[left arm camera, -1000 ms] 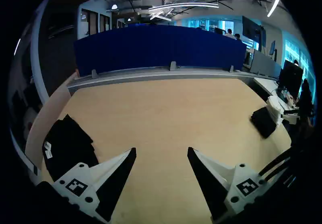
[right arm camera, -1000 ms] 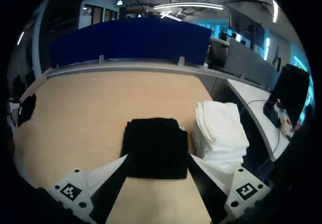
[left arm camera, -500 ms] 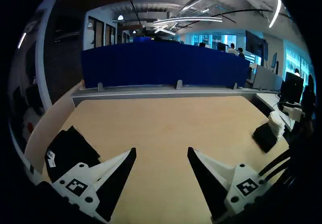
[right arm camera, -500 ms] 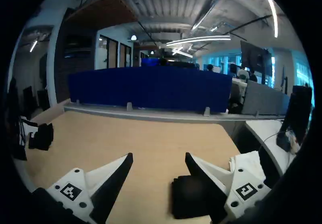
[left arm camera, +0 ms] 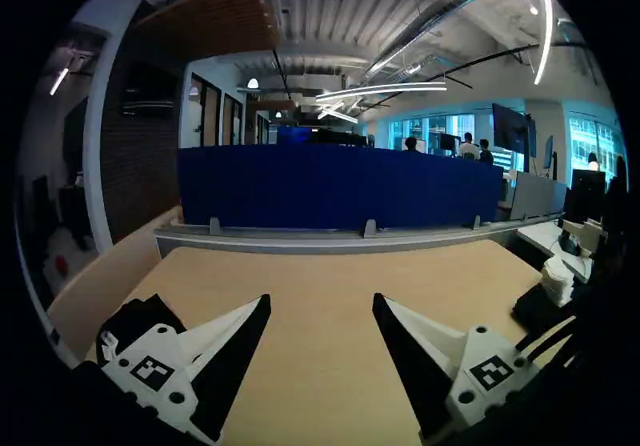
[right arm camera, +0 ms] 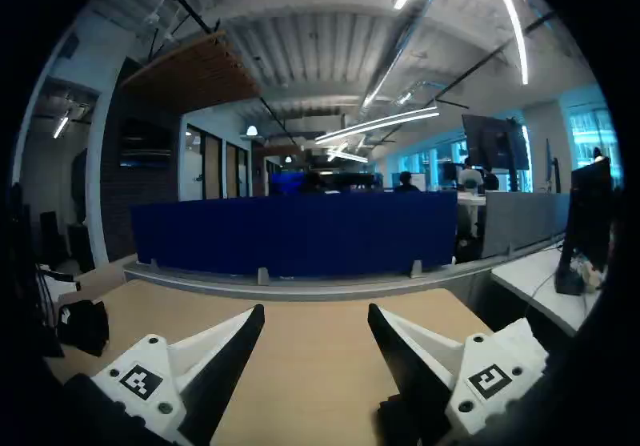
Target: Fold towel
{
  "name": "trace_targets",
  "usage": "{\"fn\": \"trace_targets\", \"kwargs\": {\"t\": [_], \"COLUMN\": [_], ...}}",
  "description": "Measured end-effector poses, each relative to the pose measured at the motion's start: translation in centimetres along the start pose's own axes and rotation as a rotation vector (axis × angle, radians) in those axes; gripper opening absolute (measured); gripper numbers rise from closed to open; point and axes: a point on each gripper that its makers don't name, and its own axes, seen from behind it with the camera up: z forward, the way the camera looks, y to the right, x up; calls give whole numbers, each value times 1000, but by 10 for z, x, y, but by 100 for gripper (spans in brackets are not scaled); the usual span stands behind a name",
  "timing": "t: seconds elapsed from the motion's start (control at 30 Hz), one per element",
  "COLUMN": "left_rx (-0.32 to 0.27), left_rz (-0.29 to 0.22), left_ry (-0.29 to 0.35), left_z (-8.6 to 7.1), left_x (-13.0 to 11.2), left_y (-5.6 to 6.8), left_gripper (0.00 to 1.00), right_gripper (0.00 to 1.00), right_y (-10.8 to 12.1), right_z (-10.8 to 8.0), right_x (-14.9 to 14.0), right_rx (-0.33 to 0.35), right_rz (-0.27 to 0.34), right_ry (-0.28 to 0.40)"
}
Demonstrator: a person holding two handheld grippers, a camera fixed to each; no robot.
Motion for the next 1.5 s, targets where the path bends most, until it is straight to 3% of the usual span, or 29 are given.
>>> {"fn": "trace_targets", "kwargs": {"t": [0.17, 0.47, 0.77, 1.07, 1.27, 1.5], "left_rx": [16, 32, 52, 74, 84, 110], "left_rz": [-1, 1, 59, 95, 86, 73], "left_ry": [30, 77, 132, 191, 235, 243], "left_z": [0, 5, 13, 17, 23, 35], "left_x": [0, -7, -31, -64, -87, -116], "left_y": [-4, -4, -2, -15, -25, -41], "left_gripper": [94, 94, 94, 94, 94, 94], "right_gripper": [100, 100, 100, 100, 100, 100], "right_y": [-14, -20, -37, -47, -56, -61], "right_z": [5, 6, 11, 22, 30, 36], "right_x": [-4, -16, -22, -37, -53, -74], "right_rx": [12, -1, 15, 18, 27, 37], "right_rz": [-24, -16, 23, 24, 6, -2], "right_ry": [-19, -60, -85, -106, -110, -119]}}
